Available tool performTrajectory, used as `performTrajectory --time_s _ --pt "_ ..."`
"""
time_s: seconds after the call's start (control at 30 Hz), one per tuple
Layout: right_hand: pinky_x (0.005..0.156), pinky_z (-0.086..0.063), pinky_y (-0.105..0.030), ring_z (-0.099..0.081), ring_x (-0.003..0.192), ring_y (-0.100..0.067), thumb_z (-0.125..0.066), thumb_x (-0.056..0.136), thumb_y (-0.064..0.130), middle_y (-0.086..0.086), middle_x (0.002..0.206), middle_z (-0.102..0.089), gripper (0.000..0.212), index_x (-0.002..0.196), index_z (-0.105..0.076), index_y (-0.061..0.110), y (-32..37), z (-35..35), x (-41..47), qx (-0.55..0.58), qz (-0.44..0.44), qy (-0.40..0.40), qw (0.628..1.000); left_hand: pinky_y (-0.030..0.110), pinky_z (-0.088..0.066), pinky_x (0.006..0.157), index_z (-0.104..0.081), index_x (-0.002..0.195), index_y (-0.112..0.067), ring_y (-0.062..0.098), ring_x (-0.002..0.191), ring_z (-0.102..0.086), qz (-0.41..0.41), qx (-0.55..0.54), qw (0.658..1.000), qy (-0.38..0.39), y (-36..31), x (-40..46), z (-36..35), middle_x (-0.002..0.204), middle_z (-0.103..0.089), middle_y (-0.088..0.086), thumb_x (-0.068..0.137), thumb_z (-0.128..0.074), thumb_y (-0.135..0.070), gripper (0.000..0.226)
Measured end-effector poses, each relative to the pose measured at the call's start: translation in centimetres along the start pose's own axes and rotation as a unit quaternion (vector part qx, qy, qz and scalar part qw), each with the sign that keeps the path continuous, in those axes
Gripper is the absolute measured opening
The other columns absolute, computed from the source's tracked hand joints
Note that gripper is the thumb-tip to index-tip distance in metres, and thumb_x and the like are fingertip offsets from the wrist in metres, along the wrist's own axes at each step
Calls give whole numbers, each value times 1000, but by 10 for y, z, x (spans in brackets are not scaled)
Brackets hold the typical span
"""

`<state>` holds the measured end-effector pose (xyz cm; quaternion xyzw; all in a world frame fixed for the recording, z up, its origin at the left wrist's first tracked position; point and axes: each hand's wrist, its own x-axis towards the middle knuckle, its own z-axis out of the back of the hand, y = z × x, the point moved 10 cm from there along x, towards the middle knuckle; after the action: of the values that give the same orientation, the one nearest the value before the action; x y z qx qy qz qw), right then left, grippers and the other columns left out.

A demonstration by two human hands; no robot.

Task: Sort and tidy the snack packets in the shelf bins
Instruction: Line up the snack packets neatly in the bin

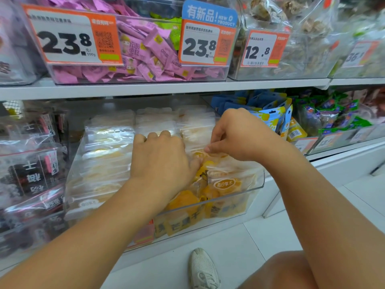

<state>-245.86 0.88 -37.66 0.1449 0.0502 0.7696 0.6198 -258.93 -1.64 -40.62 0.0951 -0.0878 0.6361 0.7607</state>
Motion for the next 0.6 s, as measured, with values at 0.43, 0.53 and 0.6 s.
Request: performTrajectory --time_s 0.43,0.53,0.6 --pt "72 -52 -35 -57 76 -12 -83 77 38 10 76 -61 13 78 -72 31 10 -6 9 4 -7 -7 1000 43 -35 94 -45 118 -22 27 104 -57 16 -75 997 -23 7 -4 5 112 -63 1 90 -48 -53 42" --pt "63 -49 -31 -60 71 -16 -83 77 25 8 69 -60 18 67 -68 25 21 -9 15 -65 -2 17 998 42 -33 93 -45 119 -25 26 105 -55 5 -79 997 -23 6 -4 3 114 -62 -1 91 -44 -56 41" --pt "64 -52 -32 -63 73 -21 -80 78 18 5 71 -61 23 64 -63 24 21 -7 15 -99 4 15 995 42 -33 93 -45 117 -26 26 104 -55 3 -77 997 -19 6 -4 3 112 -62 -2 91 -43 -57 40"
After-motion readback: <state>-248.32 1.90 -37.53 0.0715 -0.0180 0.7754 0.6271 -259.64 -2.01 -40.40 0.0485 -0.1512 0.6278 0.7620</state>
